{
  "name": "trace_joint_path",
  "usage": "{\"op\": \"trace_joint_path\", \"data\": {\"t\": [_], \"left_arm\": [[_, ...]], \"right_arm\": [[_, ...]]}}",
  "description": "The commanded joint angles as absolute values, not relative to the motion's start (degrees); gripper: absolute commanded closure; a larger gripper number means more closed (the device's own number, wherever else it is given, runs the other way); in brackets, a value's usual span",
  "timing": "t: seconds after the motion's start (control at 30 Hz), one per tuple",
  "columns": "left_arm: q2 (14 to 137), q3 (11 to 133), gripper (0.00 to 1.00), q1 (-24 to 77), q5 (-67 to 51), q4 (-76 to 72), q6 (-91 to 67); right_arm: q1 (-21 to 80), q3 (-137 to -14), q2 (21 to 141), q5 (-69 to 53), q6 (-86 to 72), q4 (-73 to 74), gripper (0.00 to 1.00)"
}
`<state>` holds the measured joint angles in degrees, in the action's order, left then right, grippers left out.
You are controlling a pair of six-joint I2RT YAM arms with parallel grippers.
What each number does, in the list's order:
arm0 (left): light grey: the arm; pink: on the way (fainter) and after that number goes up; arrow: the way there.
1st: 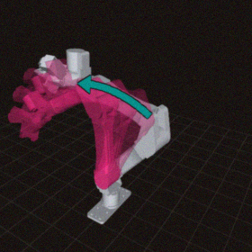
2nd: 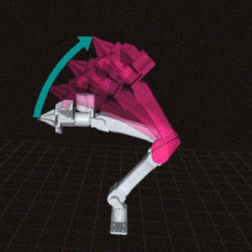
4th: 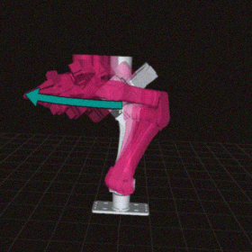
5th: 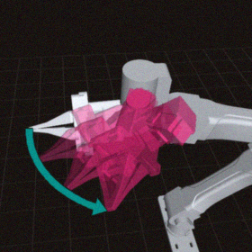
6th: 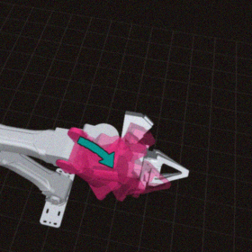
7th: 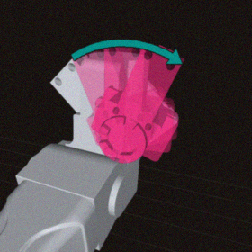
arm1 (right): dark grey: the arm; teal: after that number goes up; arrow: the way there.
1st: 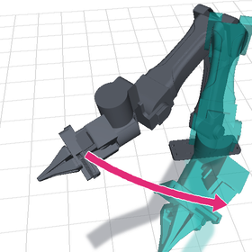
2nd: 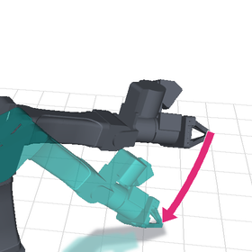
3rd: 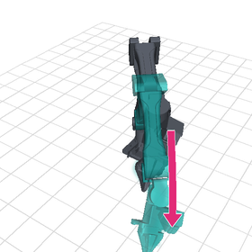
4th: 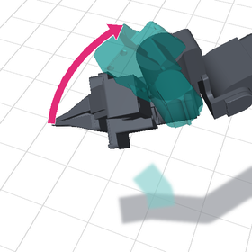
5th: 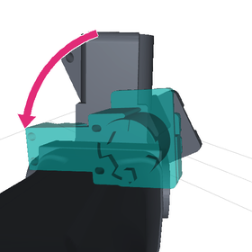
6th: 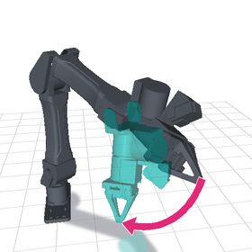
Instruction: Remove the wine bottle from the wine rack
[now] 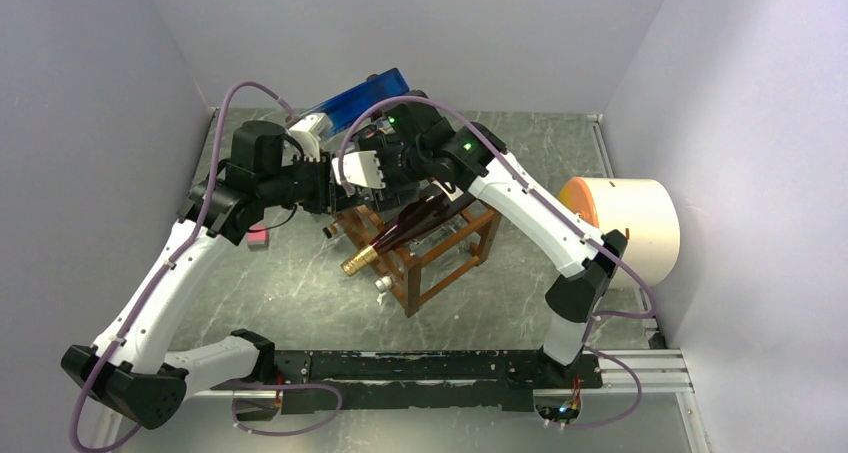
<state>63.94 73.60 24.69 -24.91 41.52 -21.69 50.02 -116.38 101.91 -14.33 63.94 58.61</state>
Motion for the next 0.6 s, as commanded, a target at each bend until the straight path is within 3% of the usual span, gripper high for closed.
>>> {"op": "trace_joint_path", "data": {"t": [0.0,0.13,0.2,0.33,0.43,0.5,0.57], "left_arm": [[63.64,76.24,0.93,24.57,-27.07,39.58,-22.55],[63.59,76.29,0.93,24.53,-27.03,39.73,-22.46],[63.72,76.37,0.93,24.51,-27.1,39.73,-22.4],[63.89,76.62,0.93,24.52,-27.05,39.9,-22.41],[63.81,76.85,0.93,24.52,-26.93,39.98,-22.45],[63.76,77.14,0.85,24.52,-26.63,40.22,-22.54],[63.37,77.02,0.72,24.52,-25.92,40.13,-23.02]], "right_arm": [[50.45,-117.81,103.94,-12.32,65.16,56.98,0.23],[50.44,-118.12,104.19,-12.29,65.49,56.71,0.17],[50.45,-118.08,104.23,-11.79,66.05,56.54,0.2],[50.44,-117.58,104.06,-11.58,66.44,55.8,0.43],[50.48,-116.57,103.62,-11.3,66.54,54.5,0.55],[50.52,-116.14,103.17,-10.99,67.04,53.51,0.67],[50.45,-116.02,102.66,-11.08,67.64,52.67,0.78]]}}
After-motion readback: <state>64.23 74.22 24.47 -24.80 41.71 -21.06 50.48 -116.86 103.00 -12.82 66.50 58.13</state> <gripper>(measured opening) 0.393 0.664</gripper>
